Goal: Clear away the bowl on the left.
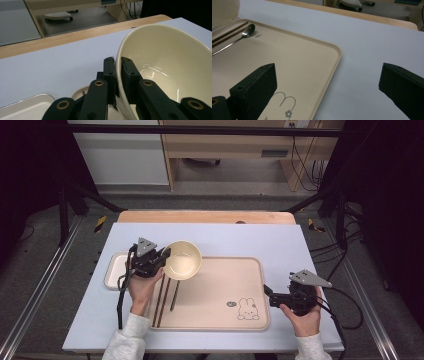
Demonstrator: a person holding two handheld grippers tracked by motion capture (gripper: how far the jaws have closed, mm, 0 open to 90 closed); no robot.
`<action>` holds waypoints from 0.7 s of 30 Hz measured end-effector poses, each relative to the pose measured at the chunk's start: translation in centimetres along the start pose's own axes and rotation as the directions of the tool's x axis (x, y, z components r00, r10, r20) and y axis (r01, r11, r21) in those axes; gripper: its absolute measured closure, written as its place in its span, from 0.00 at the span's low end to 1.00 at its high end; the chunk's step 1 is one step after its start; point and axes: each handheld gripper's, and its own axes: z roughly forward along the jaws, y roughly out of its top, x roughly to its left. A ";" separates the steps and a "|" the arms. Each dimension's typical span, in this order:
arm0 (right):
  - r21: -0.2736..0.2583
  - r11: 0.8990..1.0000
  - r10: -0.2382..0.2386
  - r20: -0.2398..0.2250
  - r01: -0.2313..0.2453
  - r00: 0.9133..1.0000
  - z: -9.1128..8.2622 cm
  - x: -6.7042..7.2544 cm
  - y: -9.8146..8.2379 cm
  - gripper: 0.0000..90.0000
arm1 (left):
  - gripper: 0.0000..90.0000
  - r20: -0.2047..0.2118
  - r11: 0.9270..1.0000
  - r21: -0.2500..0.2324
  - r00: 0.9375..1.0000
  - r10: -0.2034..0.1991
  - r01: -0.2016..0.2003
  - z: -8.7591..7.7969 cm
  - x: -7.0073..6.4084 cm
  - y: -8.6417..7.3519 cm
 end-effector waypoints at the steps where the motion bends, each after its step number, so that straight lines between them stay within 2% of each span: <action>1: -0.001 1.000 -0.004 0.000 0.004 1.000 0.0 0.0 0.0 0.02 | 0.92 0.000 1.000 0.000 1.000 0.000 0.000 0.0 0.0 0.0; 9: -0.007 1.000 -0.002 -0.008 0.002 1.000 -0.2 0.0 0.1 0.01 | 0.92 0.019 1.000 0.020 1.000 0.009 -0.010 1.7 -1.1 0.3; 12: -0.010 1.000 -0.001 -0.011 0.001 1.000 -0.3 0.0 0.1 0.01 | 0.92 0.021 0.999 0.034 1.000 0.014 -0.015 2.8 -1.6 0.4; 21: -0.012 1.000 0.001 -0.014 -0.001 1.000 -0.4 -0.1 0.2 0.01 | 0.92 0.034 0.998 0.061 0.999 0.018 -0.020 4.9 -2.3 0.2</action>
